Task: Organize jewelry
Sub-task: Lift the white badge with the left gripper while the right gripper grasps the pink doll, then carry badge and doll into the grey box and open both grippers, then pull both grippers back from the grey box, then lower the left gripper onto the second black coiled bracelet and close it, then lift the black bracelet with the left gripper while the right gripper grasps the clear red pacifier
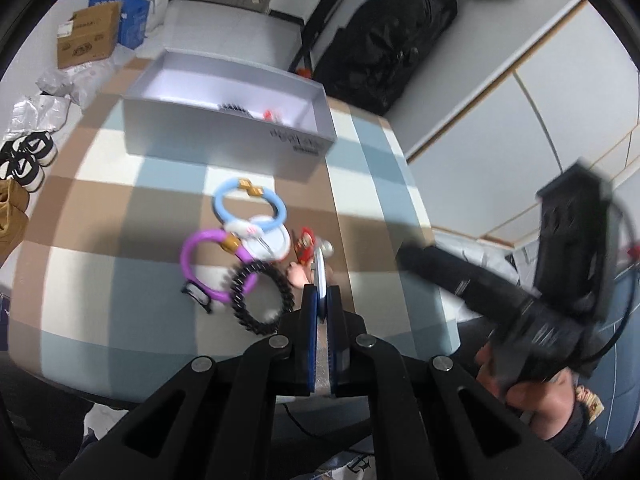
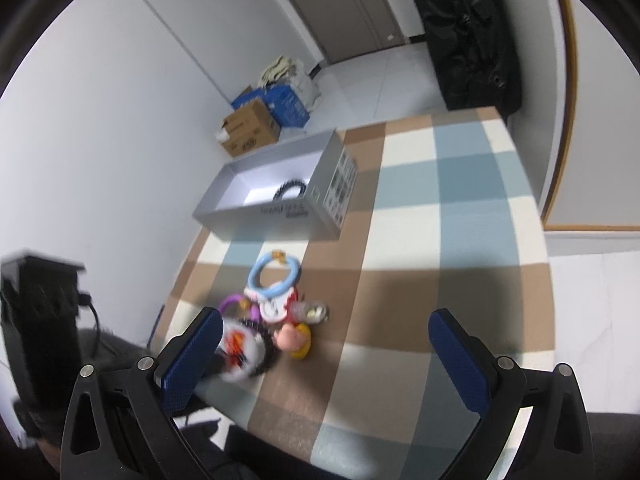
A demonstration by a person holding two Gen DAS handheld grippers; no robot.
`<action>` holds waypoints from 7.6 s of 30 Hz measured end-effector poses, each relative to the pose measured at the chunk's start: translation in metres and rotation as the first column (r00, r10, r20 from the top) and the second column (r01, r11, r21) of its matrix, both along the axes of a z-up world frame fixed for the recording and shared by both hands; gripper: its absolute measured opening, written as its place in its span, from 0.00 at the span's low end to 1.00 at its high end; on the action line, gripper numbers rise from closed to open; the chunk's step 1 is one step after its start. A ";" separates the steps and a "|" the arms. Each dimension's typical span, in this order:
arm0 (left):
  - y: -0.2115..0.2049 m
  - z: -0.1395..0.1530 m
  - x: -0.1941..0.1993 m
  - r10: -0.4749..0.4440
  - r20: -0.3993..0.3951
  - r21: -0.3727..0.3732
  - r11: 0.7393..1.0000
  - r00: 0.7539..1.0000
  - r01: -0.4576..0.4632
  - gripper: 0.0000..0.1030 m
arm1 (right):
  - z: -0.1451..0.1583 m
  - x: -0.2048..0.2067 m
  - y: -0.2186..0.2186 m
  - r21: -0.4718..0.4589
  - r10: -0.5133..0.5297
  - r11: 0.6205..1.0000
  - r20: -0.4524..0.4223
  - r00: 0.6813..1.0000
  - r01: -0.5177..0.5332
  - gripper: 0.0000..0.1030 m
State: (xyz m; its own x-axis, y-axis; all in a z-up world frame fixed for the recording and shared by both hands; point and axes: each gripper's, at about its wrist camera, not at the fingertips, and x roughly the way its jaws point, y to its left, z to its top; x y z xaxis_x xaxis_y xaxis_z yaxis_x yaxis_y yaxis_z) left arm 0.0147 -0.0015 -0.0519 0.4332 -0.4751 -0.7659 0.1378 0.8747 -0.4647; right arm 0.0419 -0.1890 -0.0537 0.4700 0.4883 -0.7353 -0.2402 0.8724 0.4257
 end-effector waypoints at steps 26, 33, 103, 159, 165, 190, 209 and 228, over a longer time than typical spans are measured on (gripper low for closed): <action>0.020 0.021 -0.002 0.031 0.147 0.104 0.994 0.989 -0.046 0.00 | -0.039 0.007 0.061 -0.120 0.140 0.981 -0.099 0.985 -0.152 0.22; 0.021 0.023 0.000 0.032 0.148 0.089 0.995 0.988 -0.046 0.00 | -0.024 0.004 0.057 -0.094 0.146 0.984 -0.062 0.987 -0.151 0.22; 0.016 0.015 0.140 -0.012 0.110 0.100 0.995 0.994 0.001 0.06 | 0.014 0.158 0.051 0.124 0.059 0.991 -0.044 0.997 -0.053 0.51; 0.016 -0.014 0.000 0.098 0.063 0.267 0.957 0.993 -0.111 0.82 | 0.012 0.038 0.015 -0.012 0.002 1.000 0.095 0.996 -0.001 1.00; 0.010 -0.019 -0.008 0.080 0.001 0.254 0.964 0.997 -0.078 0.82 | 0.013 0.032 0.017 -0.018 0.012 1.000 0.094 0.995 -0.010 1.00; 0.007 -0.042 0.004 0.088 -0.146 0.128 0.989 0.985 -0.069 0.29 | 0.016 0.023 0.010 -0.005 0.016 1.000 0.098 0.995 -0.016 1.00; 0.014 -0.037 0.004 0.102 -0.134 0.110 0.990 0.986 -0.088 0.05 | 0.013 0.021 0.006 -0.011 0.010 1.000 0.079 0.997 -0.009 1.00; 0.005 -0.007 -0.009 0.060 0.047 0.206 0.976 0.997 -0.068 0.04 | -0.004 0.022 -0.005 0.005 -0.045 0.999 -0.006 0.999 0.045 1.00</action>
State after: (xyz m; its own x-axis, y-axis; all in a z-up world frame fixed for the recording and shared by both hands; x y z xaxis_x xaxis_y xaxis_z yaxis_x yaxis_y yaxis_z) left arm 0.0061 0.0033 -0.0585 0.4898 -0.2779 -0.8263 0.0929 0.9591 -0.2675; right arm 0.0636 -0.1942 -0.0581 0.4870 0.4709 -0.7356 -0.1982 0.8798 0.4320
